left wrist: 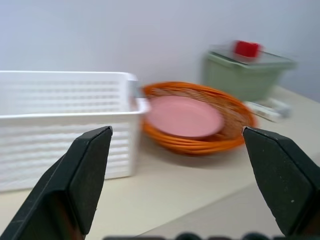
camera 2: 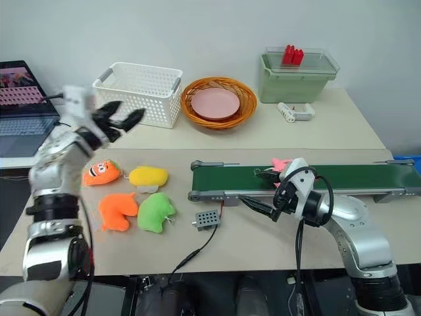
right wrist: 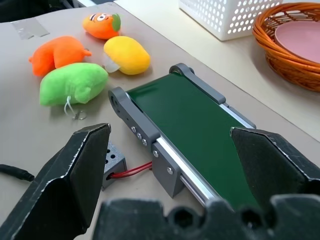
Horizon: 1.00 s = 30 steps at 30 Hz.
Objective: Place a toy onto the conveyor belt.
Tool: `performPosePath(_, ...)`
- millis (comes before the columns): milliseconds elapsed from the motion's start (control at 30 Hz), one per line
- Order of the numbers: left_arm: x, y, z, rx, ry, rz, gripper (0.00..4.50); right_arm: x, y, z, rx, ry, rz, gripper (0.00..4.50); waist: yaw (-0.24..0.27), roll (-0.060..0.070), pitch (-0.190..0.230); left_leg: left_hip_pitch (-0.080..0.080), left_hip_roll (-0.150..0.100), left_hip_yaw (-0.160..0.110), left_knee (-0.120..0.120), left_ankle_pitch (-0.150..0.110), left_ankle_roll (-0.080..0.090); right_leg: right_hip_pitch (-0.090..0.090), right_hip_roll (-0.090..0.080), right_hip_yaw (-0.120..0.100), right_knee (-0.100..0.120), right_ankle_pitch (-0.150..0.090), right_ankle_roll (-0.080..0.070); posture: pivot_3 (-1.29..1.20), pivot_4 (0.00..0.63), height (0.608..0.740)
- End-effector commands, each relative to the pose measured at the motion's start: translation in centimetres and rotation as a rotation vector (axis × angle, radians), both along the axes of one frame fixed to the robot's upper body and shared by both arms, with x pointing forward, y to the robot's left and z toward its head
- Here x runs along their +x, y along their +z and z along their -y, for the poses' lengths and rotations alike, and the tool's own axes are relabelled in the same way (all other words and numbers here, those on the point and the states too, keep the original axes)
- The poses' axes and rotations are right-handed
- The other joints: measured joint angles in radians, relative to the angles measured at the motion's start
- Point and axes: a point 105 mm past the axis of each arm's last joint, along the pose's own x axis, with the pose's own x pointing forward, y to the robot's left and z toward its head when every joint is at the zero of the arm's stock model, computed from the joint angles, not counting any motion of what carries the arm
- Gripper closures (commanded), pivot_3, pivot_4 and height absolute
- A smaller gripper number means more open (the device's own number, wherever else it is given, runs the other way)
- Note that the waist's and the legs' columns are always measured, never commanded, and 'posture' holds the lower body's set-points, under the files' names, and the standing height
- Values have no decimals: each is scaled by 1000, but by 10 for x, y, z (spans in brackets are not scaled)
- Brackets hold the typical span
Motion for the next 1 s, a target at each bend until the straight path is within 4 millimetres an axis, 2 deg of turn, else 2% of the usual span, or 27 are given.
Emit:
performPosePath(33, -34, 5, -35, -80, 215, 46, 67, 3, 11, -4, 19, -4, 53, 0, 1, 0, 0, 0, 0, 0, 0, 0, 0, 0, 0, 0, 1, 0, 0, 0, 150, 740)
performPosePath(100, -50, -11, -51, -105, 350, 20, 67, 10, 13, -3, 33, -53, 74, 0, 11, 0, 0, 0, 0, 0, 0, 0, 0, 1, -1, 0, 1, 0, 0, 0, 150, 740)
performPosePath(233, -74, -39, -66, -160, 520, -21, 67, 26, 14, 3, 63, -165, 100, 0, 24, 0, 0, 2, -2, -1, 0, 0, -1, 5, -2, -1, -1, 0, 0, 0, 150, 740)
performPosePath(400, -84, -61, -75, -181, 576, -47, 67, 42, -1, 23, 75, -308, 82, 0, 24, 0, 0, 4, -2, -1, 0, 0, -1, 6, -3, -2, -1, 0, 0, 0, 150, 740)
performPosePath(500, -85, -70, -80, -186, 591, -62, 67, 54, -7, 41, 72, -431, 103, 0, 20, 0, 0, 4, -2, 0, 0, 0, -1, 6, -2, -2, -1, 0, 0, 0, 150, 740)
performPosePath(700, -83, -72, -83, -169, 584, -50, 67, 58, -10, 60, 92, -536, 125, 0, 16, 0, 0, 5, -2, 1, -1, 0, -1, 6, -2, -2, -1, 0, -1, 0, 150, 740)
performPosePath(1000, -76, -68, -84, -149, 553, -34, 67, 53, -14, 62, 107, -560, 124, 0, 13, 0, 0, 5, -1, 1, -1, 0, -1, 6, -2, -1, -1, 0, -1, 0, 150, 740)
